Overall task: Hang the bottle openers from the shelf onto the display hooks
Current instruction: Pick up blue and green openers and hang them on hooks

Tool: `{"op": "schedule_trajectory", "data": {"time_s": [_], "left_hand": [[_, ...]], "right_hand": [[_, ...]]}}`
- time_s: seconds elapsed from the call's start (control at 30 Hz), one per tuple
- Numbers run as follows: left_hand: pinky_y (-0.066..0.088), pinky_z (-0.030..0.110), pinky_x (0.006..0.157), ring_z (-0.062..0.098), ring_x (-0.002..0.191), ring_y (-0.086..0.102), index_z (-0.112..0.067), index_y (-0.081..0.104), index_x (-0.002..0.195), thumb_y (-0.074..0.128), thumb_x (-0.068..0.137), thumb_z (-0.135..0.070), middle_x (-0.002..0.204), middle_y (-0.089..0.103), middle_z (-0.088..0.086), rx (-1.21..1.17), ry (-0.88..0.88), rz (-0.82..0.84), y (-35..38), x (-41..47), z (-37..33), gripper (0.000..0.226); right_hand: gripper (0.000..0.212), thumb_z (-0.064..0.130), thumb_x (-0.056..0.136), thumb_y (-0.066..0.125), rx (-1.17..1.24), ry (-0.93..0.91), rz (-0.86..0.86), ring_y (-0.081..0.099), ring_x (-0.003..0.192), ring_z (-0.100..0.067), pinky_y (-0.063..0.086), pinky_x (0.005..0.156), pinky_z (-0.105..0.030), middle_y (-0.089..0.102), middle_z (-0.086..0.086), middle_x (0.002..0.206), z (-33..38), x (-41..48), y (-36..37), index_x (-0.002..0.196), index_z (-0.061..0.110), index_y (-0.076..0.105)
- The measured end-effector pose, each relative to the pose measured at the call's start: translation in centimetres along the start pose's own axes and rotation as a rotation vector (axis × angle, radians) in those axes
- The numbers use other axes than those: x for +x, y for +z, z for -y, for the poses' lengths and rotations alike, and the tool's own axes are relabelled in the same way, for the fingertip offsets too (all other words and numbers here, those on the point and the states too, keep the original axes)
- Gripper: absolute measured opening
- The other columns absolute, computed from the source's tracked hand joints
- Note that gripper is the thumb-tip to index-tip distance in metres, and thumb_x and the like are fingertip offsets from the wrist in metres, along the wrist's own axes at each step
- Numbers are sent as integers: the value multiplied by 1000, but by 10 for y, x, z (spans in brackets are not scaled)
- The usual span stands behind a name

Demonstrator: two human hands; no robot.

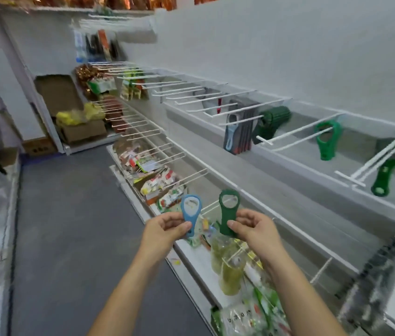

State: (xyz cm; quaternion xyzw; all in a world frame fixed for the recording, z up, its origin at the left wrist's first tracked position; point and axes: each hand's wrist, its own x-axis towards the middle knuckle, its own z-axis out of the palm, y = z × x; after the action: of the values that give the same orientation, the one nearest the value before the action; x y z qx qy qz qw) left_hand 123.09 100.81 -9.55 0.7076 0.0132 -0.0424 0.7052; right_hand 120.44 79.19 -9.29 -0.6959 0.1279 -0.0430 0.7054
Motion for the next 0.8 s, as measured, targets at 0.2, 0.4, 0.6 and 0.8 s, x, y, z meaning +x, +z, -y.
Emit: {"op": "schedule_trajectory", "data": {"time_s": [0.2, 0.4, 0.6, 0.8], "left_hand": [[58, 19, 63, 11, 74, 75, -7, 73, 98, 73, 84, 5, 82, 79, 4, 14, -21, 297, 15, 82, 6, 18], [59, 21, 64, 17, 78, 75, -10, 73, 98, 75, 83, 3, 85, 79, 5, -14, -69, 521, 17, 117, -1, 20], [58, 20, 68, 13, 82, 76, -17, 72, 99, 76, 83, -2, 88, 79, -1, 18, -23, 626, 13, 119, -13, 22], [58, 18, 66, 12, 80, 76, -14, 73, 100, 76, 82, 1, 88, 79, 3, -45, 10, 660, 7, 115, -36, 24]], "right_hand": [[18, -5, 84, 72, 33, 20, -313, 71, 71, -13, 59, 70, -24, 74, 0, 75, -7, 15, 6, 91, 11, 71], [19, -5, 84, 73, 6, 8, -553, 73, 81, -19, 61, 77, -29, 75, -3, 81, 2, -6, 28, 93, 12, 72], [19, -2, 86, 72, 7, -35, -621, 75, 83, -14, 59, 73, -21, 77, -8, 91, 18, -21, 47, 101, 10, 74], [20, -4, 85, 72, 50, -74, -696, 75, 85, -18, 60, 74, -24, 77, -12, 91, 20, -34, 46, 99, 10, 73]]}}
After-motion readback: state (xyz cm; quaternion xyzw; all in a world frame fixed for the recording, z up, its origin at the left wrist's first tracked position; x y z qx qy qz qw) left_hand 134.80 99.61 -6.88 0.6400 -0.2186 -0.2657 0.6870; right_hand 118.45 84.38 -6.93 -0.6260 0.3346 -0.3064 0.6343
